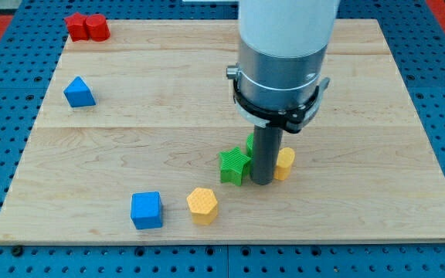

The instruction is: Move the yellow heart to the top right side of the green circle

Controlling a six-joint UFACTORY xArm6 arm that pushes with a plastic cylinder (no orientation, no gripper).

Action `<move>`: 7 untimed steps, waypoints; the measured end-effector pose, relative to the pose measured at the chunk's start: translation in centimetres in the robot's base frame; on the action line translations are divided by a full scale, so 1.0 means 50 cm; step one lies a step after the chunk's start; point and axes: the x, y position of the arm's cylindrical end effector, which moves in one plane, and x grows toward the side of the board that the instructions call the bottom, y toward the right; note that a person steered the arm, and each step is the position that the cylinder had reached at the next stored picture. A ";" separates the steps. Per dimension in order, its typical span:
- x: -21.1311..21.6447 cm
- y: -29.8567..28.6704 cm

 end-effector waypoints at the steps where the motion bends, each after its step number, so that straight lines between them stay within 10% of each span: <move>1: 0.000 0.035; 3: -0.010 0.207; 7: -0.028 0.155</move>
